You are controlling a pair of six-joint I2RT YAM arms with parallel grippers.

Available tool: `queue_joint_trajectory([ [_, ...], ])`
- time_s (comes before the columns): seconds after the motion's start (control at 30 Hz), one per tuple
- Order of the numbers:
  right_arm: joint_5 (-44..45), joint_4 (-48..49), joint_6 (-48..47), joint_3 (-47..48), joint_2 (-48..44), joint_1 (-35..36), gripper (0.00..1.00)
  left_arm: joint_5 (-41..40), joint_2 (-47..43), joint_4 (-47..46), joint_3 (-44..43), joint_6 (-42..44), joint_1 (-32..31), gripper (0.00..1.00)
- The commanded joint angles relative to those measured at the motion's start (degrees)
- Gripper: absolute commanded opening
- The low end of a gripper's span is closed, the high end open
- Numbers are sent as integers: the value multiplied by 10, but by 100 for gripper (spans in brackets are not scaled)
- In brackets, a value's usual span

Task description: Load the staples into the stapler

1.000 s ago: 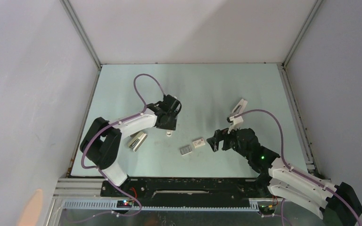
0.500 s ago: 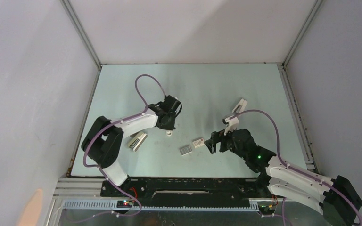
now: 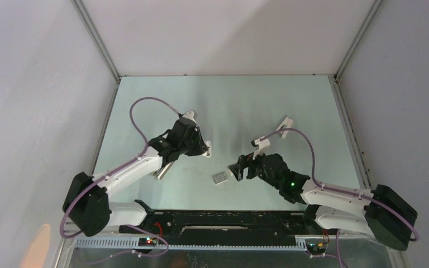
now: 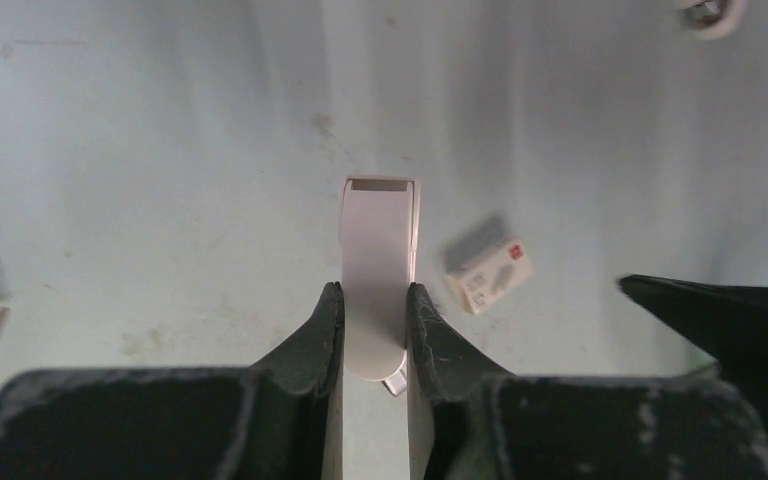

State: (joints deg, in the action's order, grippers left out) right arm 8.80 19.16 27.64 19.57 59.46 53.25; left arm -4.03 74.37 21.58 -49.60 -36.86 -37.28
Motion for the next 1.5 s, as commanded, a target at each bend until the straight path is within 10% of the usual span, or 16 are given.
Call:
queue_joint_trajectory([
  [0.0, 42, 90, -6, 42, 51, 30, 80, 56, -54, -74, 39, -89, -4, 1],
  [0.93, 60, 180, -22, 98, 218, 59, 47, 55, -90, -105, 52, -147, -76, 0],
  [1.27, 62, 163, -36, 97, 205, 58, 0, 59, -116, -47, 38, -117, -72, 0],
  [1.47, 58, 139, -59, 91, 188, 59, 0, 100, -118, 7, 10, -60, -23, 0],
])
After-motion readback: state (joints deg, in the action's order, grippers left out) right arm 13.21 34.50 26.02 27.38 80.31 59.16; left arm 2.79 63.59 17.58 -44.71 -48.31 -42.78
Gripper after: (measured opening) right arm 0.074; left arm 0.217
